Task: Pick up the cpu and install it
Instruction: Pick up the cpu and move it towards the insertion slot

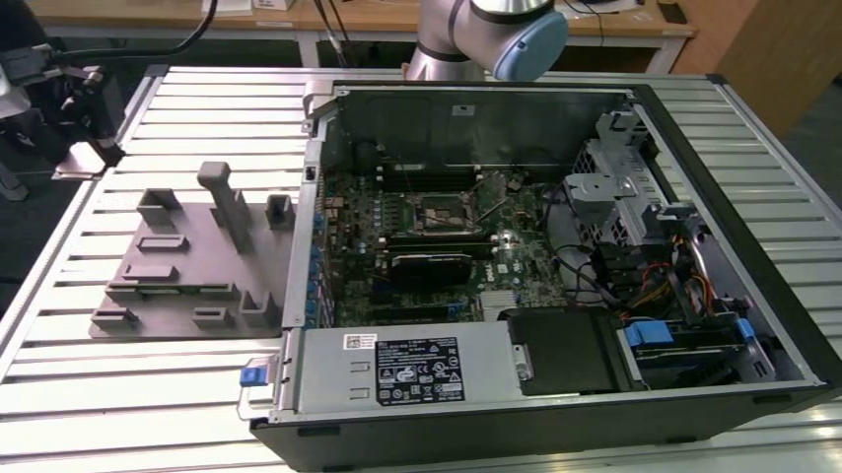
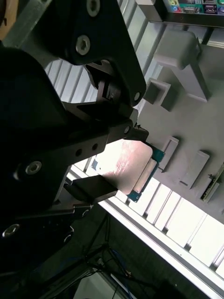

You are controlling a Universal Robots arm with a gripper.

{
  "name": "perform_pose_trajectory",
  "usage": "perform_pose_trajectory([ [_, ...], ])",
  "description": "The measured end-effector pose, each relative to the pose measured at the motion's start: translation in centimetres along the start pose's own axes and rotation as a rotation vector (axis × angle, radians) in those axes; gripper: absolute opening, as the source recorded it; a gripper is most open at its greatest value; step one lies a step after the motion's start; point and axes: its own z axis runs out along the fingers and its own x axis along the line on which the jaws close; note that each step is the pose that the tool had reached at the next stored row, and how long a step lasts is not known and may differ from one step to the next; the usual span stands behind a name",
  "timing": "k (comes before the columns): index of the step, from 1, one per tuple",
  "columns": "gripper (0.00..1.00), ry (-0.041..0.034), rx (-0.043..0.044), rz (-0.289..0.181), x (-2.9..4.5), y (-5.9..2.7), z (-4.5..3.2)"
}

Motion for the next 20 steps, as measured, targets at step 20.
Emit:
perform_pose_trajectory([
  [20,0.54,0.0002,-0.0051,0.0,-0.06,0.37,-4.4],
])
